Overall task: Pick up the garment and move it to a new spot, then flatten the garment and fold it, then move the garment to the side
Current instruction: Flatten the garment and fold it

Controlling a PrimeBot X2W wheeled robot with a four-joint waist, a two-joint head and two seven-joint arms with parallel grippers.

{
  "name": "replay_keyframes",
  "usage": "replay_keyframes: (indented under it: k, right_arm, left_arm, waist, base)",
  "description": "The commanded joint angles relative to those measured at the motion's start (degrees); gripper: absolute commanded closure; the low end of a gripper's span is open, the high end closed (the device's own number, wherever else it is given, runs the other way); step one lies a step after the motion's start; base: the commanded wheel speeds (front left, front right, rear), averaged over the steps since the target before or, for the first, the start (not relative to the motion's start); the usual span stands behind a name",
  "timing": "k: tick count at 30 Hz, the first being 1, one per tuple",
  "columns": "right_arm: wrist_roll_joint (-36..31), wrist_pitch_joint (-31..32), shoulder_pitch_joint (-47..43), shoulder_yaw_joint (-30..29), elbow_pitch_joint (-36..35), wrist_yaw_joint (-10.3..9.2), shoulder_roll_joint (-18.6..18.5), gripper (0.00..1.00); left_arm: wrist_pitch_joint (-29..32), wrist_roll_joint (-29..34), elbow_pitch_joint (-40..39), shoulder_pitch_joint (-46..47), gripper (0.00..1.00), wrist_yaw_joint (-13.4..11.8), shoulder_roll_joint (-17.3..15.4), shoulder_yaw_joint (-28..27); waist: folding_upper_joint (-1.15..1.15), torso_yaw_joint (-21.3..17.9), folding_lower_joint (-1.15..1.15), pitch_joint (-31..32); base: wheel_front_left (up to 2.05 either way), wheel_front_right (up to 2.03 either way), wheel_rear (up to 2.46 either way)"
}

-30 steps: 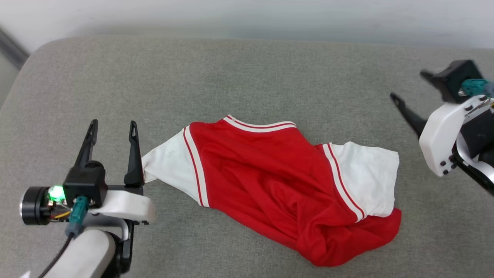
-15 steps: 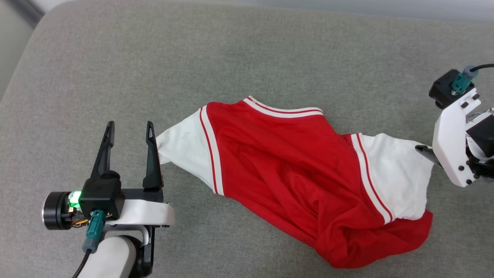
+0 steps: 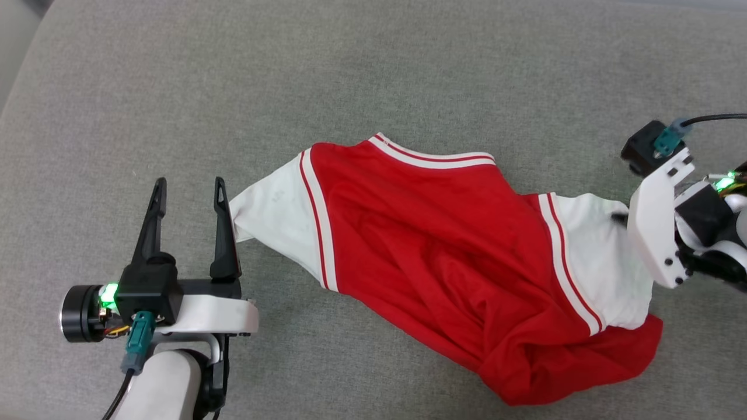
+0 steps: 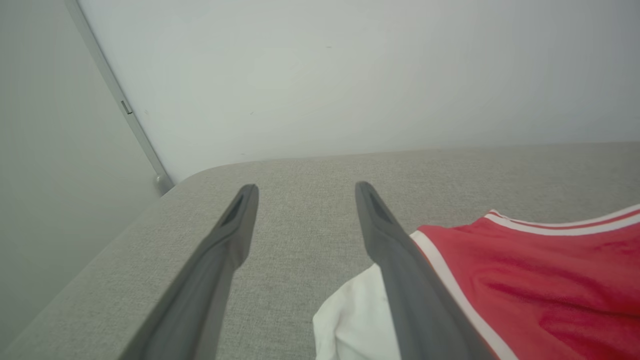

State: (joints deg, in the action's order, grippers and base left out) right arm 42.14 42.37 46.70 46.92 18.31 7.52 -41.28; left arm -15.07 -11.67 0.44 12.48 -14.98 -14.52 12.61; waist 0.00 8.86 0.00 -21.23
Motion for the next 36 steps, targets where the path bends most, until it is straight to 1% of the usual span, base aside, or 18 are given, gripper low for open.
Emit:
replay_keyframes:
  k: [1,3,6,11,15,18,19,20,21,24,25,29,30,32,36]
  right_arm:
    - [0.5,-1.4,0.7,-0.3,0.4,-0.08,-0.3,1.0]
    - [1.5,-3.7,2.1,-1.6,-0.2,-0.08,-1.9,1.0]
    - [2.7,-5.5,1.8,-2.2,-0.8,-0.07,-4.9,1.0]
    - [4.0,-6.0,-2.5,-3.6,1.3,-0.07,-9.6,1.0]
    - [4.1,-6.7,-6.5,-5.3,6.2,-0.07,-9.6,1.0]
    - [4.6,-7.5,-8.4,-5.9,9.0,-0.06,-8.0,1.0]
    - [4.6,-8.4,-8.8,-6.3,9.6,-0.05,-7.3,0.79]
    - [4.5,-9.6,-8.8,-7.0,10.1,-0.05,-6.7,0.12]
    - [4.3,-10.7,-8.4,-7.8,10.6,-0.05,-6.3,0.0]
    - [2.4,-15.1,-6.9,-9.5,10.5,-0.06,-6.0,0.0]
    - [1.2,-18.9,-6.5,-10.6,9.5,-0.06,-5.4,0.0]
    - [-3.7,-28.6,-5.6,-14.5,8.0,-0.07,-3.9,0.0]
    - [-5.0,-30.9,-5.8,-15.5,7.3,-0.06,-3.1,0.0]
    - [-8.2,-36.4,-6.1,-19.2,6.4,-0.07,-1.0,0.0]
    - [-15.6,-45.6,-9.7,-26.9,3.6,-0.06,4.5,0.0]
  left_arm:
    - [-0.1,0.6,0.2,-0.8,0.0,0.4,0.2,-0.6]
    - [-0.1,1.1,0.1,-1.3,0.0,1.0,0.7,-1.5]
    - [-0.1,2.0,0.3,-2.1,0.0,1.9,1.4,-2.6]
    - [-0.1,3.1,0.2,-3.0,0.0,3.2,2.1,-4.1]
    - [-0.1,3.9,0.8,-2.8,0.0,4.3,2.6,-4.9]
    - [-0.1,4.5,1.5,-2.3,0.0,5.0,2.8,-5.4]
    - [-0.1,4.6,1.8,-2.3,0.0,5.2,2.7,-5.8]
    - [-0.1,4.8,2.1,-2.1,0.0,5.4,2.6,-6.0]
    - [-0.1,5.0,2.4,-1.9,0.0,5.6,2.5,-6.2]
    - [-0.1,5.3,3.4,-1.5,0.0,6.4,2.0,-6.9]
    - [-0.1,5.4,4.2,-1.1,0.0,6.9,1.6,-7.2]
    - [-0.1,5.5,7.0,0.6,0.0,8.6,0.1,-7.0]
    - [0.1,5.3,7.9,1.4,0.0,9.2,-0.4,-6.9]
    - [0.9,4.7,9.7,3.6,0.0,10.6,-1.2,-6.8]
    - [4.5,3.8,12.7,8.9,0.0,13.7,-3.5,-6.4]
  waist:
    - [0.0,-0.7,0.0,1.0]
    - [0.0,-1.3,0.0,1.8]
    - [0.0,-2.0,0.0,2.7]
    - [0.0,-2.9,0.0,3.0]
    - [0.0,-3.4,0.0,2.3]
    - [0.0,-3.7,0.0,2.1]
    - [0.0,-3.9,0.0,2.2]
    - [0.0,-4.1,0.0,2.3]
    - [0.0,-4.3,0.0,2.6]
    - [0.0,-5.0,0.0,3.7]
    - [0.0,-5.5,0.0,4.6]
    - [0.0,-6.5,0.0,6.1]
    - [0.0,-6.8,0.0,6.4]
    - [0.0,-7.2,0.0,6.9]
    - [0.0,-7.8,0.0,7.5]
  base:
    - [0.0,0.0,0.0]
    - [0.0,0.0,0.0]
    - [0.0,0.0,0.0]
    - [0.0,0.0,0.0]
    - [0.0,0.0,0.0]
    - [0.0,0.0,0.0]
    - [0.0,0.0,0.0]
    - [0.0,0.0,0.0]
    - [0.0,0.0,0.0]
    - [0.0,0.0,0.0]
    - [0.0,0.0,0.0]
    - [0.0,0.0,0.0]
    - [0.0,0.0,0.0]
    - [0.0,0.0,0.0]
    - [0.0,0.0,0.0]
